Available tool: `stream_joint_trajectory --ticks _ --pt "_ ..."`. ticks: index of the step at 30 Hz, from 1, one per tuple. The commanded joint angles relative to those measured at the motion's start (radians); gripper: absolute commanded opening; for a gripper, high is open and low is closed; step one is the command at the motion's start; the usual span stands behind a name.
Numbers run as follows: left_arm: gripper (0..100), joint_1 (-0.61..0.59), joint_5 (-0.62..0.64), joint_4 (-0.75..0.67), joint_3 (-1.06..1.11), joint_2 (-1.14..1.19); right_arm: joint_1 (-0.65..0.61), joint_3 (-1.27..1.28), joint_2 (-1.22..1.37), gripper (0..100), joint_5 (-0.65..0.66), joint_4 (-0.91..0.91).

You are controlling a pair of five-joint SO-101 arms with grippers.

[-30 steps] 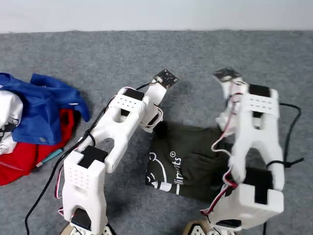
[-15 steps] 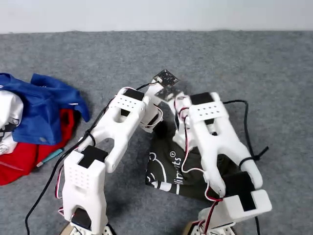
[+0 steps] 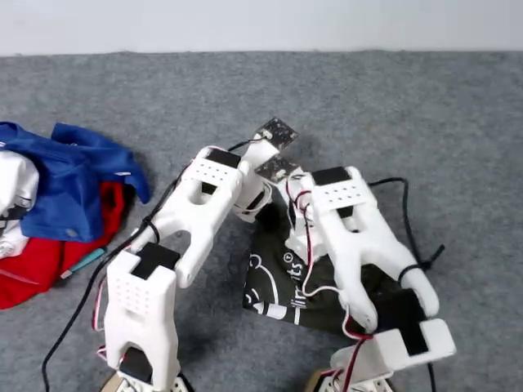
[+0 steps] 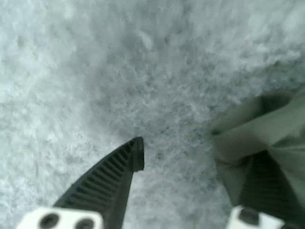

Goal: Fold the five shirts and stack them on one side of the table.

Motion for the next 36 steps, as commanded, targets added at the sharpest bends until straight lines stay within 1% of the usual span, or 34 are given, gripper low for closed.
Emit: stream_joint_trajectory --ticks 1,5,9,13,19,26,31,34,36 --pt "32 -0.005 0.003 -0.018 -0.005 -0.044 -0.018 0.086 -0.035 33.8 0.031 0.03" --pt "32 -0.005 0.003 -0.018 -0.005 -0.044 0.007 0.118 -0.101 33.8 0.031 0.028" --pt "32 -0.005 0.003 -0.018 -0.004 -0.044 0.11 0.12 -0.165 33.8 0.043 0.033" --pt "32 -0.005 0.003 -0.018 -0.004 -0.044 0.197 0.164 -0.223 33.8 0.129 0.062" --pt "32 -0.005 0.005 -0.018 -0.004 -0.043 0.332 0.313 -0.334 33.8 0.269 0.11" --pt "32 -0.005 0.005 -0.018 -0.004 -0.043 0.427 0.499 -0.552 33.8 0.423 0.168" --pt "32 -0.005 0.005 -0.018 -0.004 -0.044 0.481 0.505 -0.753 33.8 0.5 0.289" --pt "32 -0.005 0.005 -0.018 -0.004 -0.044 0.547 0.486 -0.877 33.8 0.565 0.344" --pt "32 -0.005 0.005 -0.018 -0.005 -0.044 0.573 0.434 -0.938 33.8 0.539 0.348"
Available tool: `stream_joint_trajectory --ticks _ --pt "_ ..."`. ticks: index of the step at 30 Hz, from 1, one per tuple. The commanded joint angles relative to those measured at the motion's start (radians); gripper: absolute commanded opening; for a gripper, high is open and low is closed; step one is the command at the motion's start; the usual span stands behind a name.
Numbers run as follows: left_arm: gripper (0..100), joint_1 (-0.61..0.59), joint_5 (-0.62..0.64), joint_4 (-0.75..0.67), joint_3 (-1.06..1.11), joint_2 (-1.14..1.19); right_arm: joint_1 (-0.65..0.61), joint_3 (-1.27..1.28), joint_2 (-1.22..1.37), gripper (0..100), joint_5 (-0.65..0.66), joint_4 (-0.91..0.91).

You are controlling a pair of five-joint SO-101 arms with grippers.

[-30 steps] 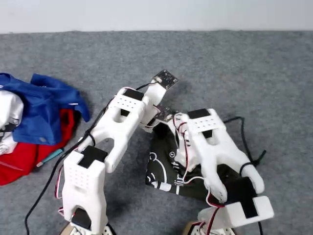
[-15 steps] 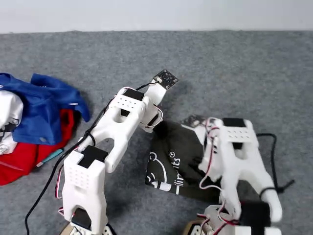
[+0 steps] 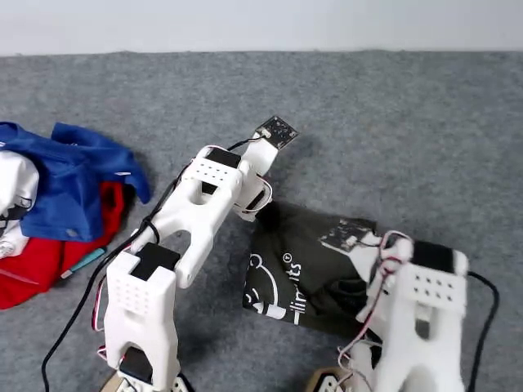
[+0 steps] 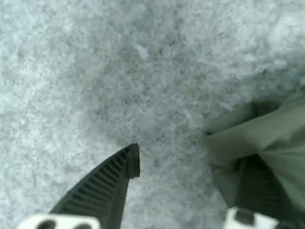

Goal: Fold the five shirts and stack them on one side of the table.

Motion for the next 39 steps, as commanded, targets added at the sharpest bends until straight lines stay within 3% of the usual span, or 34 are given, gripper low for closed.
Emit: stream_joint_trajectory --ticks 1,6,12,20,28,34,39 --pt "32 0.0 0.008 -0.017 -0.005 -0.043 0.036 -0.094 -0.105 33.8 -0.029 0.025" --pt "32 0.0 0.015 -0.017 -0.007 -0.043 -0.125 -0.144 0.013 33.8 -0.258 -0.064" --pt "32 -0.009 0.117 -0.052 -0.01 -0.052 -0.338 -0.272 0.366 33.8 -0.44 -0.222" --pt "32 -0.006 0.118 -0.052 -0.01 -0.044 -0.39 -0.58 0.694 33.8 -0.476 -0.22" --pt "32 -0.006 0.118 -0.052 -0.01 -0.043 -0.549 -0.459 0.73 33.8 -0.466 -0.229" --pt "32 -0.006 0.118 -0.052 -0.008 -0.043 -0.538 -0.347 0.728 33.6 -0.411 -0.229" --pt "32 -0.006 0.118 -0.052 -0.008 -0.043 -0.426 -0.273 0.728 20.9 -0.33 -0.229"
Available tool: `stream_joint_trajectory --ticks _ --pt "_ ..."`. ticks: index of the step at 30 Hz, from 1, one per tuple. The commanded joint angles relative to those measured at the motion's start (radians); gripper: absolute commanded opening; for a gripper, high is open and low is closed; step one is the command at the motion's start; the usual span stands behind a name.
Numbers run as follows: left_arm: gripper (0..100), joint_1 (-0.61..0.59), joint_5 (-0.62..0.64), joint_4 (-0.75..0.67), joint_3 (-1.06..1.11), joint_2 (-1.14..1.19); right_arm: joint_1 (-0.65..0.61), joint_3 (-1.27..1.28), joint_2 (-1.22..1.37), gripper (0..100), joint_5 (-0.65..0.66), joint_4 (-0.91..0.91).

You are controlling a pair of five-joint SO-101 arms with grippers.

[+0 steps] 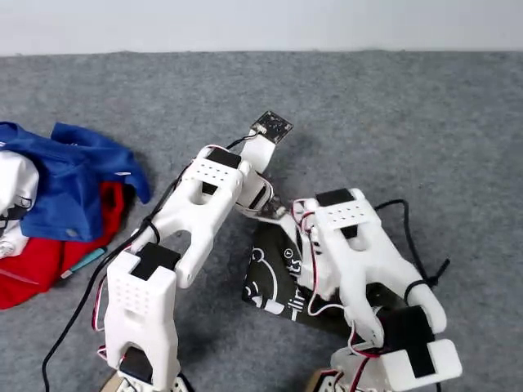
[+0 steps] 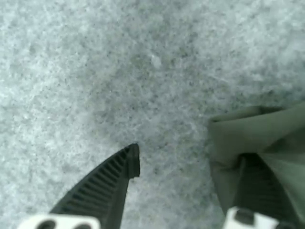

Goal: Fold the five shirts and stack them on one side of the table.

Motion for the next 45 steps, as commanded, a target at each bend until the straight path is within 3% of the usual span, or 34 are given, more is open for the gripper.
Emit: stream_joint_trajectory --ticks 1,4,8,16,22,32,36,41,45 --pt "32 -0.006 0.009 -0.017 -0.01 -0.043 0.105 0.025 -0.004 18.3 0.058 0.004" --pt "32 -0.006 0.009 -0.017 -0.01 -0.043 0.206 0.028 -0.004 15.9 0.107 0.004" --pt "32 -0.006 0.009 -0.017 -0.01 -0.043 0.294 0.028 -0.004 21.4 0.149 0.005" --pt "32 -0.006 0.009 -0.017 -0.008 -0.043 0.318 0.006 -0.021 25.5 0.112 0.01" --pt "32 0.0 0.011 -0.006 -0.012 -0.054 0.381 -0.155 -0.131 25.5 0.061 0.015" --pt "32 0.014 0.011 0.196 -0.085 -0.27 0.421 -0.232 -0.254 25.5 0.063 0.171" --pt "32 0.063 0.011 0.258 -0.084 -0.374 0.421 -0.229 -0.277 25.5 0.058 0.125" --pt "32 0.152 0.008 0.43 -0.033 -0.404 0.414 -0.195 -0.257 25.5 -0.069 -0.058" --pt "32 0.155 0.005 0.416 0.122 -0.404 0.349 -0.13 -0.166 25.5 -0.15 -0.189"
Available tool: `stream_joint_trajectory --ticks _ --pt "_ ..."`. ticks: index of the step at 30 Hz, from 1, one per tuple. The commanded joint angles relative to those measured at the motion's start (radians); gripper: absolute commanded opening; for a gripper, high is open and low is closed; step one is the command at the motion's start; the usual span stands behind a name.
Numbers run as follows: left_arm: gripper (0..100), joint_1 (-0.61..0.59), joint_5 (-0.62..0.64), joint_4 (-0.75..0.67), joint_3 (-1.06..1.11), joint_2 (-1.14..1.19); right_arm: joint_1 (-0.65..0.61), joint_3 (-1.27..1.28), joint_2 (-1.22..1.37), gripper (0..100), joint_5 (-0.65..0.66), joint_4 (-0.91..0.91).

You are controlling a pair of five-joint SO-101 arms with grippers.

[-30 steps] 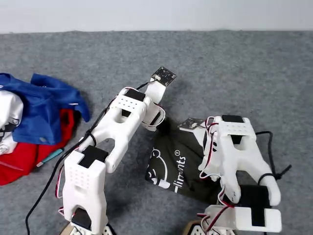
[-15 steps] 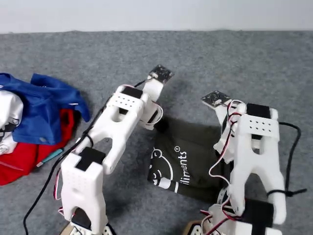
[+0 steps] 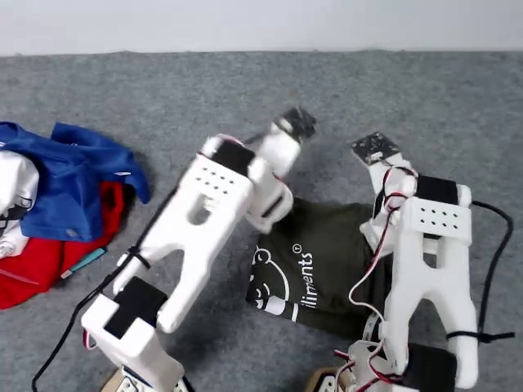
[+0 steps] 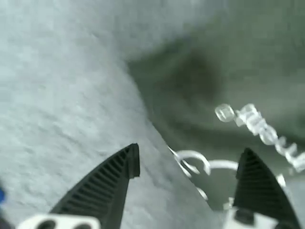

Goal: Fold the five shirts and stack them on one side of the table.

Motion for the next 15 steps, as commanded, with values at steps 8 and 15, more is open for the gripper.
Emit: stream_joint_trajectory --ticks 8,15 --pt "32 -0.055 0.008 -0.057 0.127 -0.064 -0.147 0.028 0.246 25.4 -0.126 -0.186" --pt "32 -0.058 0.008 -0.054 0.128 -0.064 -0.001 0.029 0.308 25.3 -0.04 -0.217"
